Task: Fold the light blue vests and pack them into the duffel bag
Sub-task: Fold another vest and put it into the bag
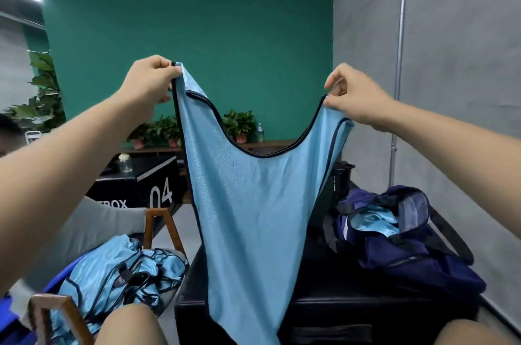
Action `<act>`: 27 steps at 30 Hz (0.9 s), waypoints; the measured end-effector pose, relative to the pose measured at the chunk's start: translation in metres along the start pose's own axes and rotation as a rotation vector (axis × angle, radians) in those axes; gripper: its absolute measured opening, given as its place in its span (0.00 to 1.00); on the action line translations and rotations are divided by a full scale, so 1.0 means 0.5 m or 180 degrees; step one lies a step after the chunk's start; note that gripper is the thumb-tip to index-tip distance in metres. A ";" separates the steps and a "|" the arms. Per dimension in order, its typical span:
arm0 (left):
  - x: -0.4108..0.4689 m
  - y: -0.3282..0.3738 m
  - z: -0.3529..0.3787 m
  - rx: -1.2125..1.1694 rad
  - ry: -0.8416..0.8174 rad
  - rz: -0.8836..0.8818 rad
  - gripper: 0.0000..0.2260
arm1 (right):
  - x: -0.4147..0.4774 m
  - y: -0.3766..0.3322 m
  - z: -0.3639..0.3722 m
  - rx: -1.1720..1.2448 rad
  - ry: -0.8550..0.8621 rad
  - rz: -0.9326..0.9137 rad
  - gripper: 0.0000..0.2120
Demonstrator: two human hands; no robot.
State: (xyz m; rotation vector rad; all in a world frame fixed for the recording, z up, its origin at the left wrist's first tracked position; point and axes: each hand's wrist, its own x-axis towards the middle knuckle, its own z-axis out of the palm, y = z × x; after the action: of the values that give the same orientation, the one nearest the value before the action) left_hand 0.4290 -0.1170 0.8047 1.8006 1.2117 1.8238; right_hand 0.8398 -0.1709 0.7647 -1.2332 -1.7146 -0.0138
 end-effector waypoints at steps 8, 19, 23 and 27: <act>-0.003 -0.051 -0.015 -0.0261 0.0104 -0.0339 0.12 | -0.009 0.005 -0.031 -0.0192 0.0279 -0.0184 0.12; 0.003 -0.242 0.083 -0.0011 -0.0093 -0.0677 0.05 | 0.048 0.131 0.094 -0.0186 0.0192 0.0070 0.10; 0.030 -0.342 0.128 0.0005 -0.0162 -0.0794 0.07 | 0.095 0.187 0.160 -0.0300 0.0142 0.0114 0.09; 0.064 -0.438 0.168 0.0078 -0.0111 -0.0927 0.06 | 0.142 0.246 0.226 -0.0430 0.0027 0.0201 0.09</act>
State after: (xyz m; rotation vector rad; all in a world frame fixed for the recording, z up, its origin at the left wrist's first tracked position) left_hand 0.4280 0.0660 0.6544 1.5644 1.4044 1.6142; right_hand 0.8507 -0.0037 0.6956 -1.3841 -1.6891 -0.0985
